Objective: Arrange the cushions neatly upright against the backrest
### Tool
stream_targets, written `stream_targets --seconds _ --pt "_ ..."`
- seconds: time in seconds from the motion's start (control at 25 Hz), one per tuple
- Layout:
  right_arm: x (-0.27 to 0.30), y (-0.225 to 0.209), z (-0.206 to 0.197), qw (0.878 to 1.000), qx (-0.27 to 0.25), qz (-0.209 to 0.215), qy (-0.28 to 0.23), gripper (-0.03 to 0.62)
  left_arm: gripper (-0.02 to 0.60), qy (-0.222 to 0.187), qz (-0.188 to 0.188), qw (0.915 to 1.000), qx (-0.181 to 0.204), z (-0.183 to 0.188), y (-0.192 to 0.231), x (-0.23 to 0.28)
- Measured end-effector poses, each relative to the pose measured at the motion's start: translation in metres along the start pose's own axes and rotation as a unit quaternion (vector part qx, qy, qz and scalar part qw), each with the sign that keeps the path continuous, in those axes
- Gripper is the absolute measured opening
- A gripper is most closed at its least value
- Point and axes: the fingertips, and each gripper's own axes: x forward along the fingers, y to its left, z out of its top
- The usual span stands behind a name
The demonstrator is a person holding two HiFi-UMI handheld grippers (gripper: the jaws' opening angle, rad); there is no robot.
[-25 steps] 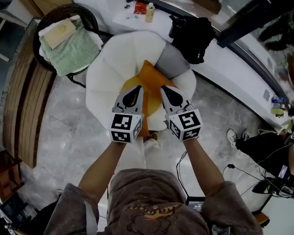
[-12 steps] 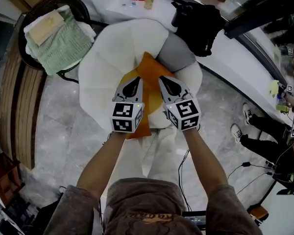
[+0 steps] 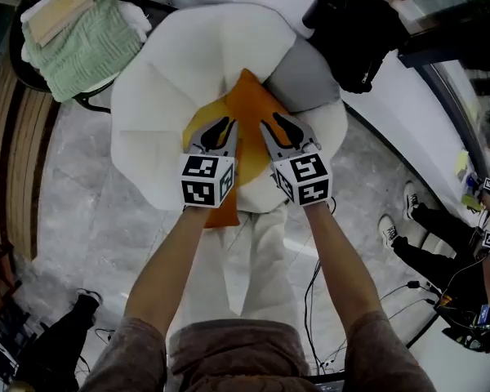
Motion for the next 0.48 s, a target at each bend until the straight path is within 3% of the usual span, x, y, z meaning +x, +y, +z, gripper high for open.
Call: stream_targets --seconds 0.16,0.48 --pt "0.029 -0.014 -0.028 0.999 -0.017 0.016 0.031 0.112 0.133 0.019 -0.003 0.9995 -0.027 -0.028 0.006 0.034" --pt "0.081 -0.034 -0.086 0.992 -0.068 0.055 0.094 0.135 0.166 0.037 0.008 0.9969 -0.07 -0.082 0.033 0.096"
